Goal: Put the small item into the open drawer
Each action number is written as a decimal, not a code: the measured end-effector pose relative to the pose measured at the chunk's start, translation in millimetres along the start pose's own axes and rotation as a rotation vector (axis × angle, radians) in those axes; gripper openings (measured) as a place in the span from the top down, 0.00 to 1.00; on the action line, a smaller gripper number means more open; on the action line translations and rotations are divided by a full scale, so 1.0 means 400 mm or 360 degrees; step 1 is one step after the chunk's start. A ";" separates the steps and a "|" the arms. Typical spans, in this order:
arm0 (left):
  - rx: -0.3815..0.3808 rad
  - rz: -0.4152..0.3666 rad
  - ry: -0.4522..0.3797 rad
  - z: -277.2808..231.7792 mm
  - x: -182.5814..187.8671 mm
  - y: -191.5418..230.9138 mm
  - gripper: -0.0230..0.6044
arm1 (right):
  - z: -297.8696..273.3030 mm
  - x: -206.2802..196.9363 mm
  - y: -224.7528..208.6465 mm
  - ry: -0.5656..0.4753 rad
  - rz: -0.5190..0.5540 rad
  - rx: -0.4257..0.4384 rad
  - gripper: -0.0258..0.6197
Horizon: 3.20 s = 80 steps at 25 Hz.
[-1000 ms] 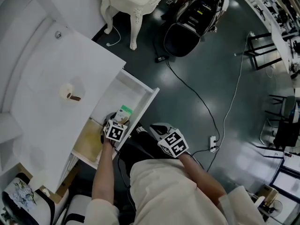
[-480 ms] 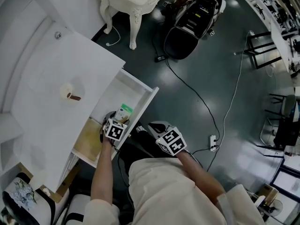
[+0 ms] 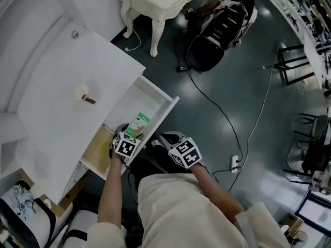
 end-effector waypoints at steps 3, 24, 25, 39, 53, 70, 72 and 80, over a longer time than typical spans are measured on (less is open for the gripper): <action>0.0029 0.0025 -0.0040 0.037 -0.001 -0.002 0.39 | -0.004 0.013 0.011 -0.0012 0.0016 0.0018 0.92; 0.0283 0.0298 -0.0353 0.251 -0.004 -0.122 0.39 | -0.052 0.078 0.071 0.0043 0.0301 0.0105 0.92; 0.0299 0.0311 -0.0358 0.257 -0.004 -0.130 0.39 | -0.055 0.085 0.072 0.0042 0.0306 0.0114 0.92; 0.0466 0.0558 -0.0596 0.320 -0.018 -0.150 0.47 | -0.033 0.088 0.043 0.0018 0.0227 0.0128 0.92; 0.0491 0.0475 -0.0608 0.287 -0.020 -0.182 0.68 | -0.026 0.078 0.044 0.0005 0.0234 0.0137 0.92; 0.0520 0.0441 -0.0629 0.280 -0.007 -0.155 0.89 | -0.014 0.081 0.029 -0.0019 0.0209 0.0094 0.92; 0.0520 0.0442 -0.0632 0.280 -0.006 -0.153 0.91 | -0.010 0.080 0.026 -0.0020 0.0201 0.0089 0.92; 0.0530 0.0437 -0.0639 0.272 -0.010 -0.130 0.93 | -0.012 0.081 0.022 -0.0017 0.0210 0.0088 0.92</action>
Point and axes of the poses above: the fingertips, and each gripper's own axes: z backward along the fingers, y to its left, x out of its top, the point moved 3 cm from there along z, backward along the fingers, and after that the axes turned 8 degrees about -x, right-handed, at the moved point
